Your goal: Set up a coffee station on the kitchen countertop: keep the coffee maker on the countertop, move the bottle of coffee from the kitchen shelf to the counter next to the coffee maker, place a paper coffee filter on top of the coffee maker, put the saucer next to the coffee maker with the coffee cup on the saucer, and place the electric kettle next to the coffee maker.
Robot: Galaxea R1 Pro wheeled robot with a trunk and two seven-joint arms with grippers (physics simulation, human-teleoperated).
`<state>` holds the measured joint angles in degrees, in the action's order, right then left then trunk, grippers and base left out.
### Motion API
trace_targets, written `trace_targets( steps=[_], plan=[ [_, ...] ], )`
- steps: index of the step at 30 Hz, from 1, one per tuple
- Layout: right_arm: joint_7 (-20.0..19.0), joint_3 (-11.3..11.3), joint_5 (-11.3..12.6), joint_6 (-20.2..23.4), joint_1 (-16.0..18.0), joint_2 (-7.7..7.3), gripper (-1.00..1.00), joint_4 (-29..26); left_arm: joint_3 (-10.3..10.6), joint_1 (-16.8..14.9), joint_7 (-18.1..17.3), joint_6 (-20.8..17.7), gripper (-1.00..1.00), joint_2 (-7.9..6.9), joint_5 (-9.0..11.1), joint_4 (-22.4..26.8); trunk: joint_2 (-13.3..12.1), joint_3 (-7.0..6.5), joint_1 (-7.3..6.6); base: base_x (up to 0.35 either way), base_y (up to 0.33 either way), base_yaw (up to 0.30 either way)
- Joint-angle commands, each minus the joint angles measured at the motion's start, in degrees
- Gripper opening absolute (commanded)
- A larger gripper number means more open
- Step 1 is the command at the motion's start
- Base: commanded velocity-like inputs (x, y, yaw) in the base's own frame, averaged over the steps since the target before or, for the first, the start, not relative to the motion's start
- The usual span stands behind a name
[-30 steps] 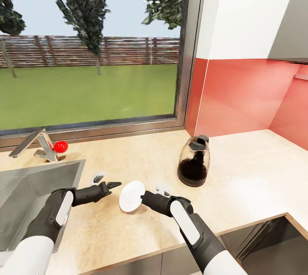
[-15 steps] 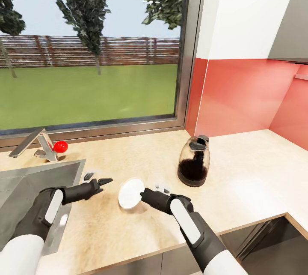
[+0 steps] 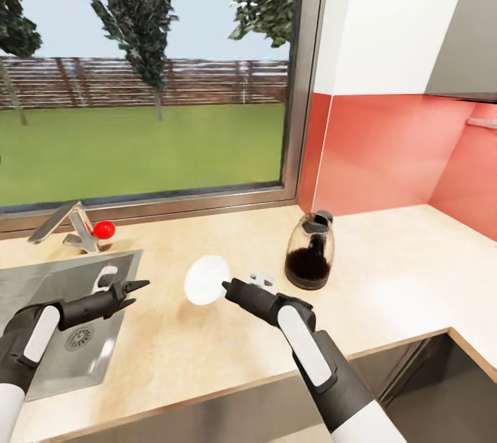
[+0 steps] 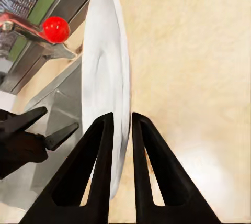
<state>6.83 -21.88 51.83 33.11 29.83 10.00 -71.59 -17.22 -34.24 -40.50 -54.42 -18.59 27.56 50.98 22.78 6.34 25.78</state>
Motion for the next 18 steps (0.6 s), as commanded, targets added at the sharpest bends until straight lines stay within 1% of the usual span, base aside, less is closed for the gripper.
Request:
trace_targets(
  steps=[1, 4, 9, 12, 18],
  plan=[
    [0.3, 0.0, 0.7, 0.1, 0.1, 0.00, -1.00, -0.5, -0.1, -0.1, -0.3, -0.2, 1.00, -0.01, -0.2, 0.0, 0.1, 0.13, 0.01, -0.327, 0.000, 0.000],
    [0.3, 0.1, 0.7, 0.1, 0.1, 0.00, -1.00, -1.8, -0.1, -0.1, -0.2, -0.1, 1.00, -0.04, -0.2, 0.0, 0.1, 0.13, 0.01, -0.334, 0.000, 0.000],
    [0.3, 0.2, 0.5, 0.1, 0.1, 0.00, -1.00, -2.4, -0.1, -0.1, -0.2, 0.0, 1.00, -0.05, -0.2, 0.0, 0.1, 0.13, 0.01, -0.336, -0.015, 0.000],
    [0.3, 0.3, 0.3, 0.1, 0.1, 0.00, -1.00, -2.9, -0.1, -0.1, -0.2, 0.1, 1.00, -0.03, -0.2, 0.1, 0.1, 0.13, 0.01, -0.316, -0.133, 0.000],
    [0.4, 0.2, 0.3, 0.1, 0.1, 0.00, -1.00, -4.6, 0.2, -0.1, -0.2, 0.3, 1.00, 0.09, -0.2, 0.1, 0.1, 0.13, 0.01, -0.290, -0.193, 0.000]
  ],
)
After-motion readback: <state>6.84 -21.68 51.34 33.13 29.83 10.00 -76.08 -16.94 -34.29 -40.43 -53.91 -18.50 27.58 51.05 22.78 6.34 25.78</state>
